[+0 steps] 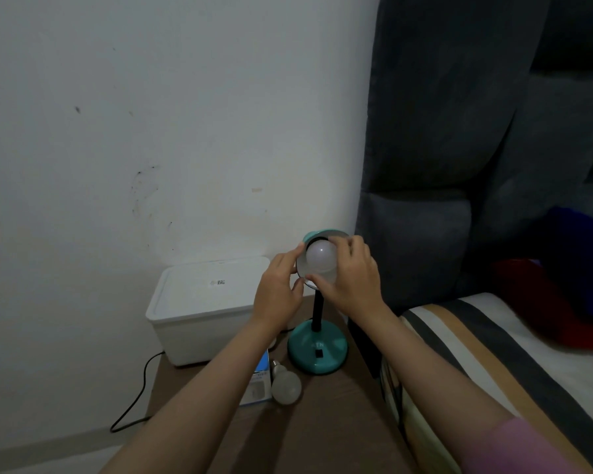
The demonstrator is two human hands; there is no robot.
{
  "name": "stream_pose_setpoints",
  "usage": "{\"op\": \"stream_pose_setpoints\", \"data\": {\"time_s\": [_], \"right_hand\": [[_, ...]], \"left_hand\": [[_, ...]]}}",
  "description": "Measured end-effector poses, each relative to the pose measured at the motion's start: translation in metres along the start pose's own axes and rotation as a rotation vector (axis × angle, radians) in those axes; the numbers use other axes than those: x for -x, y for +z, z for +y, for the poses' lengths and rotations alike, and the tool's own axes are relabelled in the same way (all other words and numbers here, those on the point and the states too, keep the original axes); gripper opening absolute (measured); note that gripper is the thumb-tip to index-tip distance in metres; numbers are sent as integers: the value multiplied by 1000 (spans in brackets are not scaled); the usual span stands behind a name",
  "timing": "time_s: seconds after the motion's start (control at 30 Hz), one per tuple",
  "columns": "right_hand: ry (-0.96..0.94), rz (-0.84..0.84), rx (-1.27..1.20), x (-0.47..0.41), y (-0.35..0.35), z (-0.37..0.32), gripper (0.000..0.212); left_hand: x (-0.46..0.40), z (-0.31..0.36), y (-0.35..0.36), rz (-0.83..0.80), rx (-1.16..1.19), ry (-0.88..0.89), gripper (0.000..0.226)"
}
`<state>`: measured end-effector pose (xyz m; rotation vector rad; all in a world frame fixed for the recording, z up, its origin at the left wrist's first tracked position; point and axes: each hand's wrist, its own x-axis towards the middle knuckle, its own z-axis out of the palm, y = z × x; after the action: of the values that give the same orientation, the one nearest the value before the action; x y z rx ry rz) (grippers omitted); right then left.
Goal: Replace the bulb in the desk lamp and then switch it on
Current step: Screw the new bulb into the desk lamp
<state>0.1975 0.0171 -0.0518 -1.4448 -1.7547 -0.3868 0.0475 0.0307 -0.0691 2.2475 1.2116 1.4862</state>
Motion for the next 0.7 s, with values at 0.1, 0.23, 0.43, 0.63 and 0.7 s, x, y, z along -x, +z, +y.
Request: {"op": "stream_pose_setpoints", "data": {"time_s": [0.1,0.23,0.43,0.63,0.7], "right_hand": [[-165,-47,-82,3,-2,8,57],[-200,-71,-78,2,2,12,48],[22,-44,-152,1,3,2,43],[-133,-108,-75,0,1,6,59],[-146,-135,-49,-1,3,8,57]], "left_hand": [[0,-1,0,-2,-2,0,58],[-1,-1,1,0,17,-4,59],[0,1,1,10,28,-1,58],[0,-1,1,10,18,2,59],[0,-1,2,10,18,-1,59]]}}
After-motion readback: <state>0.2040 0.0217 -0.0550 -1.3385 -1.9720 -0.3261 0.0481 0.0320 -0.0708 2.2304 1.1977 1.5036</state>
